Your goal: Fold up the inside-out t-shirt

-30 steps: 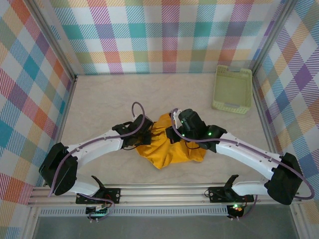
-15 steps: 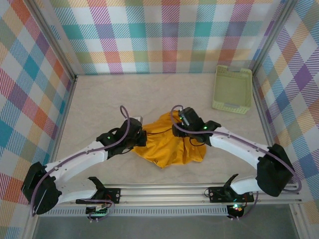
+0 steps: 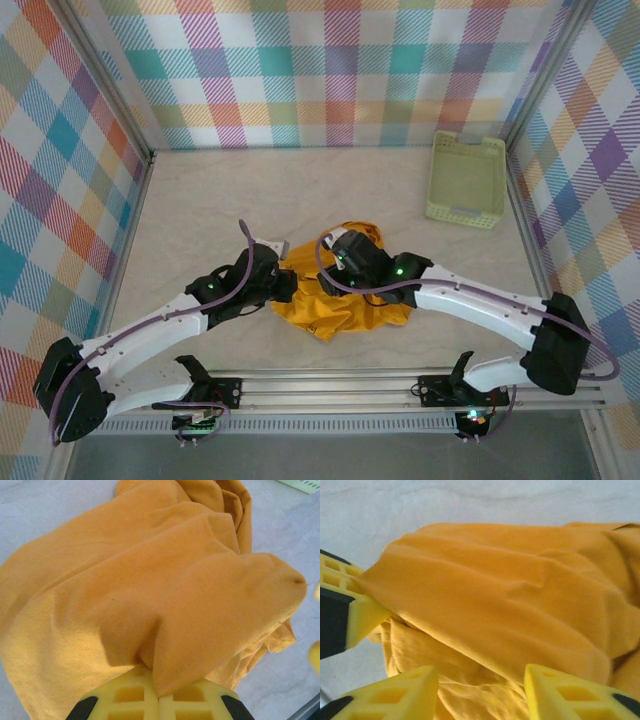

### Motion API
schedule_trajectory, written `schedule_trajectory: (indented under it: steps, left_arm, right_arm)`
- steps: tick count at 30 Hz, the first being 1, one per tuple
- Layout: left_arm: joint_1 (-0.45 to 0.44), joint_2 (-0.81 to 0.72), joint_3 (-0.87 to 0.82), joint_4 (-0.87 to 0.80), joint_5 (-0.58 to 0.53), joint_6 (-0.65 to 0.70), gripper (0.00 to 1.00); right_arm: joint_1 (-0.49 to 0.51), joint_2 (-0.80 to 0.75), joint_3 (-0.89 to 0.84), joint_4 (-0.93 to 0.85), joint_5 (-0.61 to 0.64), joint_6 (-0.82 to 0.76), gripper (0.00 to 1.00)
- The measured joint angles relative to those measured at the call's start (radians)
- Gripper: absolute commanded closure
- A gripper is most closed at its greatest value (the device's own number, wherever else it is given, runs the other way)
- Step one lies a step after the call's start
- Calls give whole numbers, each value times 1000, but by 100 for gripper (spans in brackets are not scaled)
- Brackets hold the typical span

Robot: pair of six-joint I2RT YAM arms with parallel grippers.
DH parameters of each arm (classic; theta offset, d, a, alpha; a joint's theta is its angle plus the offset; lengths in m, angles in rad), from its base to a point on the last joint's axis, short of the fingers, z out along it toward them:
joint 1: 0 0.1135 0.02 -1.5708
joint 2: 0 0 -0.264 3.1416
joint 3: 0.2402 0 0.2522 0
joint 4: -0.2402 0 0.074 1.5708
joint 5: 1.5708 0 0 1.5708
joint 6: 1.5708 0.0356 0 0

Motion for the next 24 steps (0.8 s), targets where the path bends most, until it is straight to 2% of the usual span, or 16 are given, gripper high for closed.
schedule_trajectory:
  steps: [4,8,11,15,18,24]
  left_arm:
    - [-2,-3,0,4,3,3,100]
    - [-3,-3,0,4,6,6,100]
    - [-3,-3,0,5,16,8,100]
    - [-5,-9,-2,6,28,18,100]
    - [-6,-21,-15,18,29,29,100]
    - [-7,-26,-35,29,28,55,100]
  right_arm:
    - [0,100,24,6,-42,5,57]
    - [-8,177,63,1,-41,10,66]
    - [-27,228,122,-8,-14,22,68]
    - [-71,297,210,-6,23,14,90]
    - [-87,345,256,-6,31,5,100]
    - [-111,350,281,-14,34,-5,100]
